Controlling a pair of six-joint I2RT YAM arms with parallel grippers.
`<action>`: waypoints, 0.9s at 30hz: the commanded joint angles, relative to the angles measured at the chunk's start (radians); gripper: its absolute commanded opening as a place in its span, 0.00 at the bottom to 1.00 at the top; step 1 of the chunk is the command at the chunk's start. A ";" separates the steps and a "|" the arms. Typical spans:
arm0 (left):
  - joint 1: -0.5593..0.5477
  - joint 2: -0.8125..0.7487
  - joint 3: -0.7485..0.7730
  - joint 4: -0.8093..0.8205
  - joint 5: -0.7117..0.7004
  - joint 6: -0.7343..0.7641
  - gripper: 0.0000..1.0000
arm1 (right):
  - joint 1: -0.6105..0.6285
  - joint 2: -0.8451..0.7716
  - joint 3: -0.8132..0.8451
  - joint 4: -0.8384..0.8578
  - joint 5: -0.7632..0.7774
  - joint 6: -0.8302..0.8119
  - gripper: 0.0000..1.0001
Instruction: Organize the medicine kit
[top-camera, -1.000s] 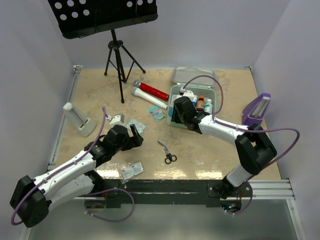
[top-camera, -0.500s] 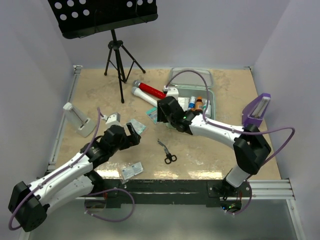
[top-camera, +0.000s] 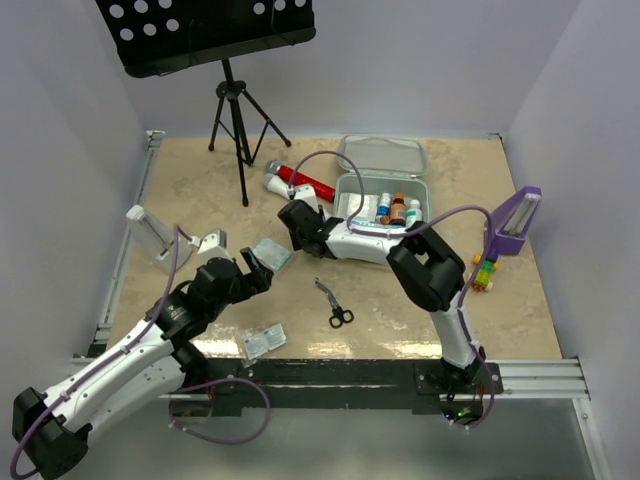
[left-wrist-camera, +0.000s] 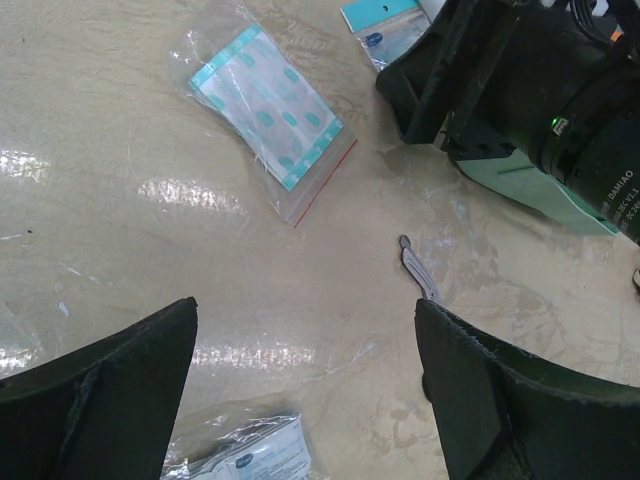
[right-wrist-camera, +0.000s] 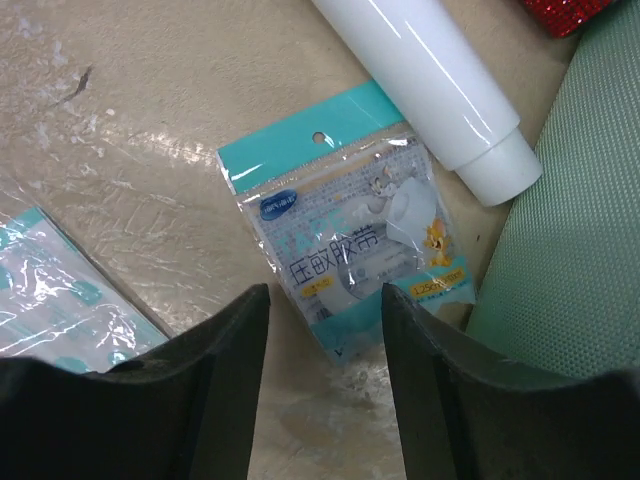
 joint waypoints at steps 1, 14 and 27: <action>0.005 -0.002 -0.008 -0.015 -0.013 -0.002 0.94 | -0.002 0.025 0.095 -0.054 0.098 0.006 0.52; 0.003 0.010 -0.021 0.014 -0.004 0.008 0.94 | -0.004 0.071 0.046 -0.047 0.034 0.005 0.29; 0.005 0.007 -0.034 0.026 0.010 -0.002 0.94 | -0.001 -0.217 -0.046 0.001 -0.035 0.037 0.00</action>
